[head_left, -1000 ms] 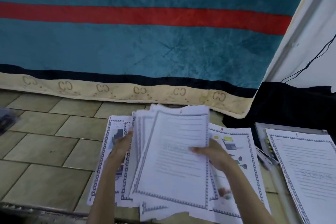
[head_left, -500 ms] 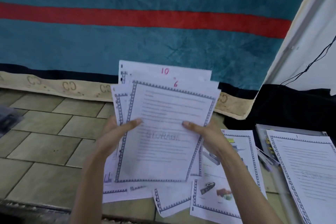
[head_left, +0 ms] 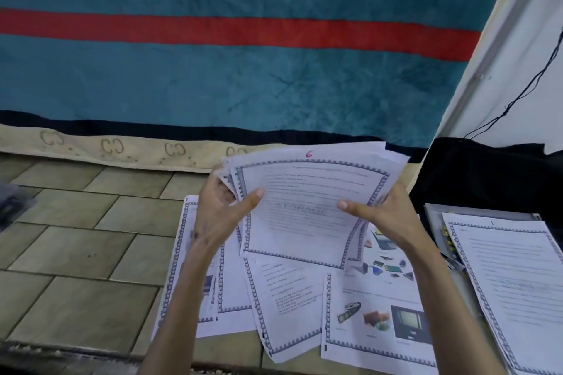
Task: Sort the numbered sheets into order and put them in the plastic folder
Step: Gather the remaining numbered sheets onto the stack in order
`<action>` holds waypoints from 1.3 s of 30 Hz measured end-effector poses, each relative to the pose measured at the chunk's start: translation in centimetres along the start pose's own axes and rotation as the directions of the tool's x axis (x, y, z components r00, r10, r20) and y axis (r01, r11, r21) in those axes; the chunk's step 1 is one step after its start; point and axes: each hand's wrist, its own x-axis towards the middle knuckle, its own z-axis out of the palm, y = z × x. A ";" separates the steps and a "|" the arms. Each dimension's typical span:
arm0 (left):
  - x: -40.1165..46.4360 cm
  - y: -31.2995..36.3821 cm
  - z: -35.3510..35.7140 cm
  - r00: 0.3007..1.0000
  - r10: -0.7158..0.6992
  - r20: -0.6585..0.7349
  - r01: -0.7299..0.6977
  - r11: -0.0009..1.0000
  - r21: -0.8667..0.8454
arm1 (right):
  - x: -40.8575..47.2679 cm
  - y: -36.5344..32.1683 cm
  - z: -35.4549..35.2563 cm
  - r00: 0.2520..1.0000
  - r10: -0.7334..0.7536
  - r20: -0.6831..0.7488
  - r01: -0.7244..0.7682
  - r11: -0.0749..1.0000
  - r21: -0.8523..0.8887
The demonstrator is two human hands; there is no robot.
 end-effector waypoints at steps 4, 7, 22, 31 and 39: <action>0.4 -2.3 0.8 0.999 -0.016 0.042 0.007 0.981 0.192 | -0.1 1.7 1.2 0.997 -0.003 -0.080 0.006 0.999 0.038; 0.6 -1.8 1.6 0.996 -0.003 -0.085 0.019 0.983 0.183 | 0.1 1.0 2.0 0.978 -0.003 -0.210 0.030 0.992 0.124; 0.6 -1.7 2.6 0.995 -0.072 -0.070 0.076 0.995 0.064 | 0.0 2.5 3.1 0.969 0.060 -0.238 -0.019 0.985 0.174; -0.5 -4.4 2.9 0.971 -0.241 -0.014 0.241 0.969 0.055 | -1.3 5.2 3.6 0.981 0.120 -0.149 -0.084 0.971 0.226; -0.1 -4.6 2.1 0.971 -0.225 0.077 0.211 0.965 0.157 | -1.2 6.0 3.4 0.980 0.144 -0.135 -0.118 0.975 0.188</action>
